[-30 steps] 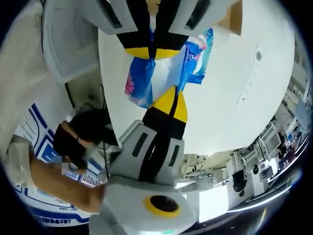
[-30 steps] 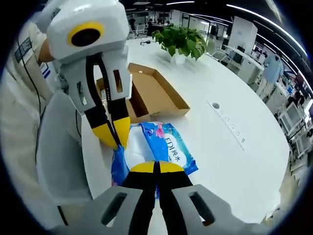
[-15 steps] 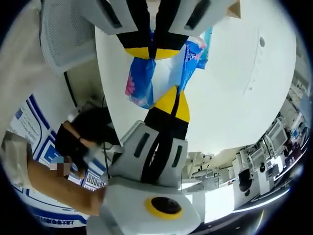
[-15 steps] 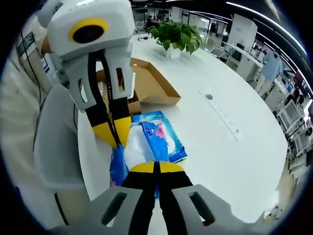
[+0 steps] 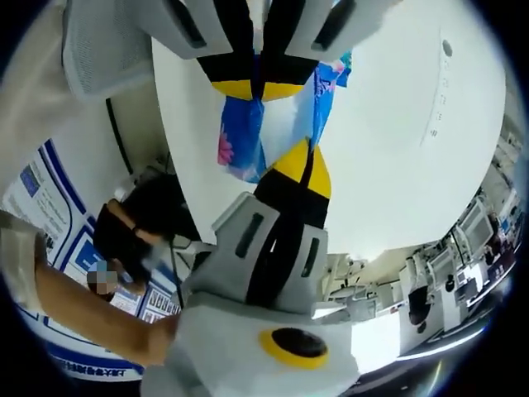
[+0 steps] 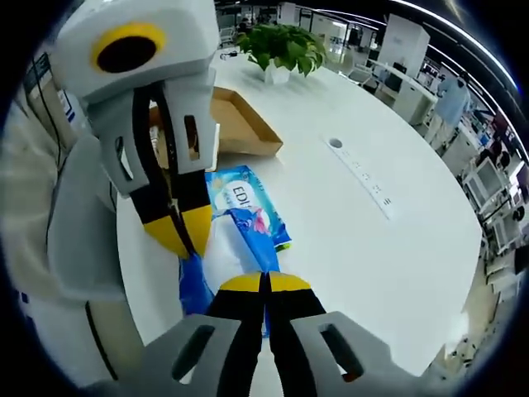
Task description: Operate the shoe box by opening the lid, removing the specified soft item, and placing it in the target area until the item is outside and the box remains undamaged.
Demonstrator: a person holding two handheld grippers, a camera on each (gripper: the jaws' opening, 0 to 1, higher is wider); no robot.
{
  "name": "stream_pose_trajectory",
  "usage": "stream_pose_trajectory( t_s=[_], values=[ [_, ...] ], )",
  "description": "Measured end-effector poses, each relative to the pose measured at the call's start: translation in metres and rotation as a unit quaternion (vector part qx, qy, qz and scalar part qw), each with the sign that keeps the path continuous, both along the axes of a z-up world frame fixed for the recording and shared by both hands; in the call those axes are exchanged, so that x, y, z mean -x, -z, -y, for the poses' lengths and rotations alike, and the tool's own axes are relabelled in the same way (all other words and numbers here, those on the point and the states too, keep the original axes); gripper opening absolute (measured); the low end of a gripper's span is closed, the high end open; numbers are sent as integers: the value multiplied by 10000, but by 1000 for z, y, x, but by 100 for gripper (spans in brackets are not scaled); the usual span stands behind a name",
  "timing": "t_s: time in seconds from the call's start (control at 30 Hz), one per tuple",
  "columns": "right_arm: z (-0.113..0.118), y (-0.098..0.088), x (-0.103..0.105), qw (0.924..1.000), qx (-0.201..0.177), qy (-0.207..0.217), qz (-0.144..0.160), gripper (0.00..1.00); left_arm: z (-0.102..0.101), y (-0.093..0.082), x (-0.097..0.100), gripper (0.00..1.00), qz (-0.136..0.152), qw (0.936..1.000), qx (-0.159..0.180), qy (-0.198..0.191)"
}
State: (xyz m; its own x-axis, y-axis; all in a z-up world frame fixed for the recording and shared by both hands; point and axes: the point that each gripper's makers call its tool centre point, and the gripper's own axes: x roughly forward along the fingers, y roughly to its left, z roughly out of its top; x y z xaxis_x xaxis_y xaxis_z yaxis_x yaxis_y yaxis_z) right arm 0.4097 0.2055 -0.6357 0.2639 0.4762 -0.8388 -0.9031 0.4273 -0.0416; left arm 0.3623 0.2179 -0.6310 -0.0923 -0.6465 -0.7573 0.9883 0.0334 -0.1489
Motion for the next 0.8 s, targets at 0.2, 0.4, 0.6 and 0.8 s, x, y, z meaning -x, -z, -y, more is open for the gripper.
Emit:
stream_pose_trajectory(
  t_s=[0.2,0.4,0.6,0.8],
  values=[
    [16,8,-12,9998,58,174,18,0,14,9,-5,0,-37,10000,2,36],
    [29,19,-22,9994,143,308,16,0,27,20,-13,0,-133,9999,1,11],
    [41,27,-34,9986,233,463,89,0,38,28,-22,0,-71,10000,45,-26],
    [50,38,-42,9980,358,513,117,0,51,39,-26,0,-122,9999,74,-45]
  ],
)
